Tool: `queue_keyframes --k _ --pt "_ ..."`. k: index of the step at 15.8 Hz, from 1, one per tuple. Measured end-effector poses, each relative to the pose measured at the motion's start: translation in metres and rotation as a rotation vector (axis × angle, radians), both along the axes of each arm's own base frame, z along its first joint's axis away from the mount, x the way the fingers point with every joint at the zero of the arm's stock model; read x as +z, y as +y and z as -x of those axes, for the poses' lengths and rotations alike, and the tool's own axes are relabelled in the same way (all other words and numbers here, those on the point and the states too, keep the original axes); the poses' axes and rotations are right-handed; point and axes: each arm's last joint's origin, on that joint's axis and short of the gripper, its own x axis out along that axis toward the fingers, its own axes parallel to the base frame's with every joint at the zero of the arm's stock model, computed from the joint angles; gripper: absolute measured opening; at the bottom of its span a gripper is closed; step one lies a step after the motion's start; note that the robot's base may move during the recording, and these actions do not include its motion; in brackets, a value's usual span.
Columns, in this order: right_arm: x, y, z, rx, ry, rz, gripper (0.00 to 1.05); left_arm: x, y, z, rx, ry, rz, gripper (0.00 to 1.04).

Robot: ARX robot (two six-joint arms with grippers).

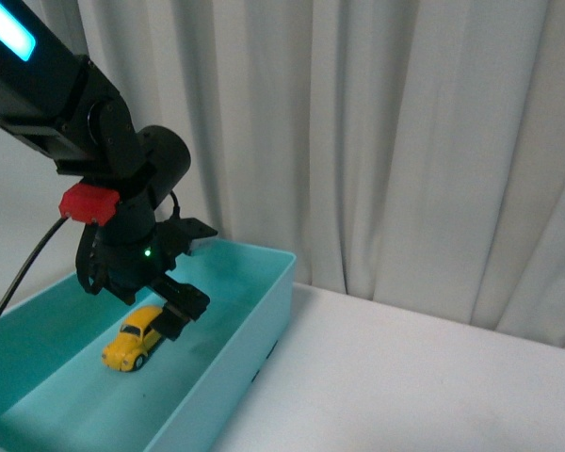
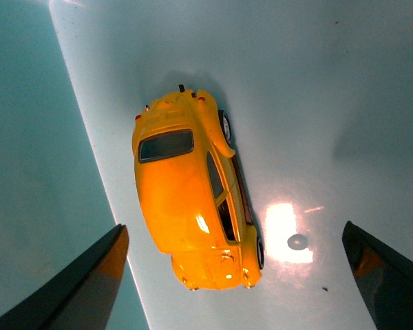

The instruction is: Wind up and store yellow beetle toy

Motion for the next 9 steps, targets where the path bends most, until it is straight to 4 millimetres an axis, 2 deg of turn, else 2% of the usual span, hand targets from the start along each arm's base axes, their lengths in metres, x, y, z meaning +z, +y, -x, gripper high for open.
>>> queue_keyframes --k 1,2,5,7,9 --pt "0.000 0.000 0.000 0.000 0.000 0.000 0.98 0.009 -0.002 0.004 -0.020 -0.018 0.029 1.00" --pt "0.000 0.000 0.000 0.000 0.000 0.000 0.98 0.024 -0.003 0.010 -0.034 -0.063 0.053 0.97" --pt "0.000 0.000 0.000 0.000 0.000 0.000 0.98 0.100 -0.010 0.033 -0.112 -0.307 0.073 0.98" --pt "0.000 0.000 0.000 0.000 0.000 0.000 0.98 0.132 -0.012 0.052 -0.142 -0.447 0.106 0.98" --pt "0.000 0.000 0.000 0.000 0.000 0.000 0.98 0.175 -0.017 0.085 -0.170 -0.640 0.127 0.98"
